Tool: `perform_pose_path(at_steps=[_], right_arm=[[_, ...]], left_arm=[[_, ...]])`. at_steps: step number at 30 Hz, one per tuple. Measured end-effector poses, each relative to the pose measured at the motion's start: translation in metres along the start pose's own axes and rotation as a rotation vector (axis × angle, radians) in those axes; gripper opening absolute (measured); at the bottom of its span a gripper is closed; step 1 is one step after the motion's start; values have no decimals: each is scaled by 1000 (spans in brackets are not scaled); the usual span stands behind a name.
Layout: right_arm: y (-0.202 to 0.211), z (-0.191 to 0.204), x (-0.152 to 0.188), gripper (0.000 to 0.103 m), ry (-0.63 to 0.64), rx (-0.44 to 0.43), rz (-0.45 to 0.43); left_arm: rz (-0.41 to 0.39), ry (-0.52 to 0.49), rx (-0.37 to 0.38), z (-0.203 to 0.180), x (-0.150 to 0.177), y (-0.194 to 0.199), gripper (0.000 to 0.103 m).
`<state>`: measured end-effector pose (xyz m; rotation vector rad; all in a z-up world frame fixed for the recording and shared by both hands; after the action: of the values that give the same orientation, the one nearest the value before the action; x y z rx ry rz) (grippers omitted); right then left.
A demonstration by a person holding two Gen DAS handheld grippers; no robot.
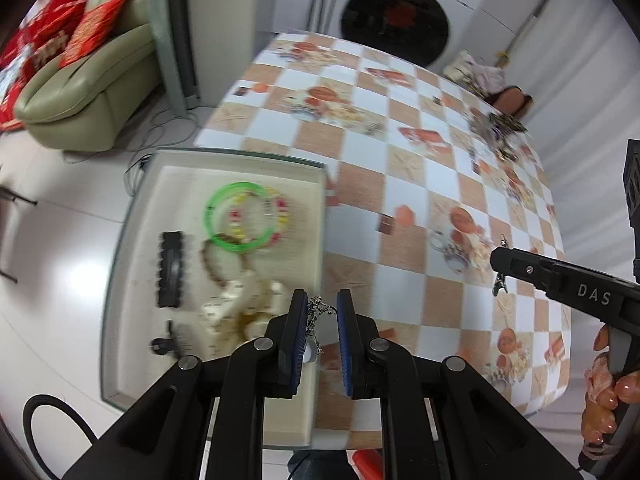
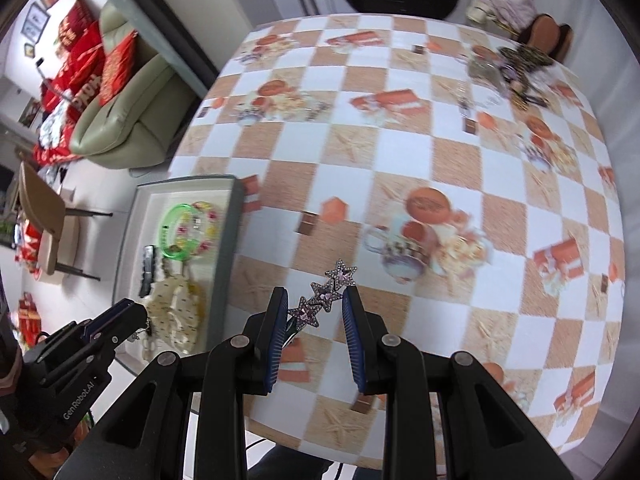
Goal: Organize jewelry
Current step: 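Carry the silver charm and star hair pin over the white tray, then lower the silver charm onto the black clip while the right lowers the star pin by the bangle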
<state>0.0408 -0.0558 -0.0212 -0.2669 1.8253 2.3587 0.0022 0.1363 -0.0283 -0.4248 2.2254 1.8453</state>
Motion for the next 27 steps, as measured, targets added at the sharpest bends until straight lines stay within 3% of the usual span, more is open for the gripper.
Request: perform_pose_path(at_steps=[11, 27], right_arm=[[-13, 62, -21, 30, 109, -66, 13], [-38, 108, -26, 30, 202, -112, 63]], left_arm=[[-25, 124, -74, 66, 0, 6, 19], [-1, 179, -105, 95, 3, -14, 19]])
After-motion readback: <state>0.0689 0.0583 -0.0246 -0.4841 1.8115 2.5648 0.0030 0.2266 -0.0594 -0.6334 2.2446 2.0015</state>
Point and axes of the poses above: each gripper's, at about its wrist camera, not at the fingertips, and y roughly against the way its jaws point, z to its left, x to its underside, the point moved 7 cm from there along -y, roughly the way its jaws point, and after that the axes turned 1 degree about -x, right-handed, at the moved point
